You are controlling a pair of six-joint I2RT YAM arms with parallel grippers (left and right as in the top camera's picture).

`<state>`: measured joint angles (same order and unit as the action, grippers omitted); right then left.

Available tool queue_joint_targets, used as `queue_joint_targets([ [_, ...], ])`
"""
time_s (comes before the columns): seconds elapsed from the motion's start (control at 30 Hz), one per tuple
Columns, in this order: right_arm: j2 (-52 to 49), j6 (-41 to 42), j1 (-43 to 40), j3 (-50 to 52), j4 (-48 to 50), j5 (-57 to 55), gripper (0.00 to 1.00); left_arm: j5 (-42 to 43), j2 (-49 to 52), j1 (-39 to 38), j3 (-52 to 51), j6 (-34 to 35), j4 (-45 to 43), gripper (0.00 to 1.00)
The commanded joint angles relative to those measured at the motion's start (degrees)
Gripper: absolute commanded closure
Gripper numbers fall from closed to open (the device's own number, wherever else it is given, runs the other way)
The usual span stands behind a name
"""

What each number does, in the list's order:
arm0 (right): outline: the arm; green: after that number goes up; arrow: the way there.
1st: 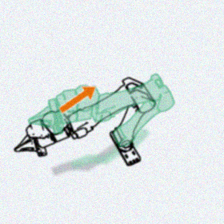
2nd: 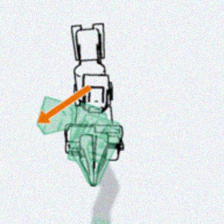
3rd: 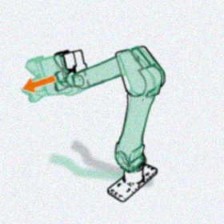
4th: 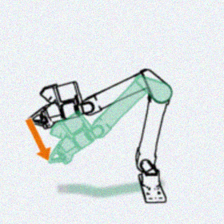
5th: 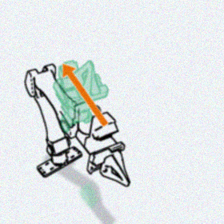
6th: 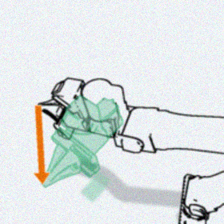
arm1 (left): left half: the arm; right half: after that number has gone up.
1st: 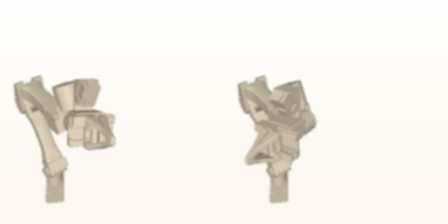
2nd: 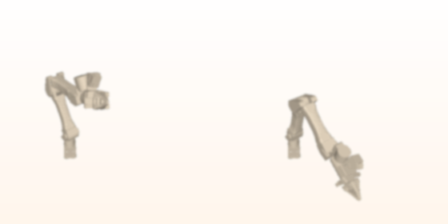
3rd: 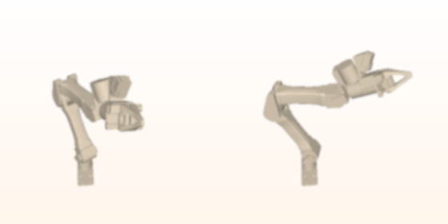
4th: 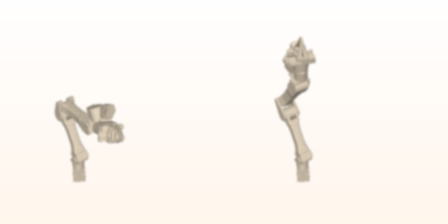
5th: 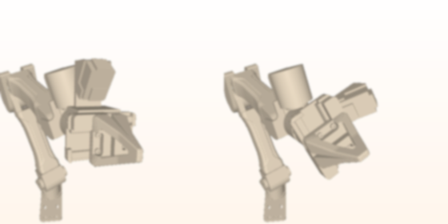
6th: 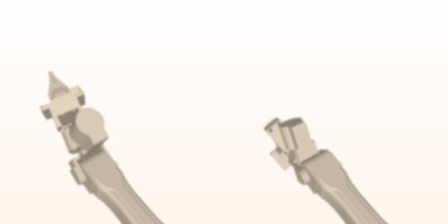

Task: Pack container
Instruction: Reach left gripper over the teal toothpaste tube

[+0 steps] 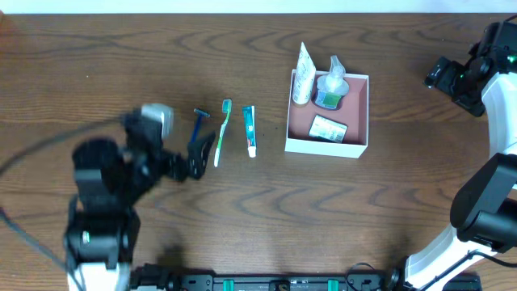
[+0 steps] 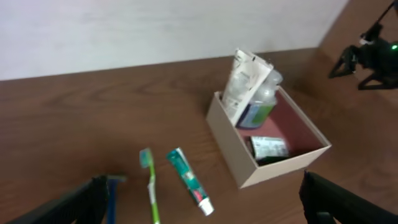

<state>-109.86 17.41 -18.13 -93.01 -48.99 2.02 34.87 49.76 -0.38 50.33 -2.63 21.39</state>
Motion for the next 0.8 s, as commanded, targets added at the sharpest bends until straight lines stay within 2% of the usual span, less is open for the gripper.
queue_joint_targets([
  [0.0,-0.13,0.57,0.15,0.28,-0.04,-0.31,0.01,-1.75,9.53,0.09,5.6,1.62,3.96,0.02],
  [0.13,-0.15,0.57,0.13,0.28,-0.07,-0.31,0.01,-15.63,21.05,-3.93,19.56,2.56,17.86,0.02],
  [0.23,-0.15,0.57,0.13,0.28,-0.07,-0.31,0.01,-17.2,28.83,-9.18,29.38,1.03,24.35,0.02],
  [0.4,-0.13,0.57,0.15,0.28,-0.07,-0.31,0.01,-16.28,35.28,-15.52,30.95,1.25,22.6,0.02],
  [0.47,-0.15,0.57,0.13,0.28,-0.07,-0.31,0.01,-18.29,37.68,-17.35,30.97,1.99,21.31,0.02],
  [0.5,-0.13,0.57,0.13,0.28,-0.04,-0.31,0.01,-21.94,38.8,-18.25,31.06,5.01,21.18,0.02],
  [0.57,-0.15,0.57,0.15,0.28,-0.04,-0.31,0.01,-31.45,41.16,-19.63,31.19,16.31,21.9,0.02],
  [0.77,-0.13,0.57,0.13,0.28,-0.07,-0.31,0.01,-25.81,48.39,-20.22,31.58,21.22,20.94,0.02],
])
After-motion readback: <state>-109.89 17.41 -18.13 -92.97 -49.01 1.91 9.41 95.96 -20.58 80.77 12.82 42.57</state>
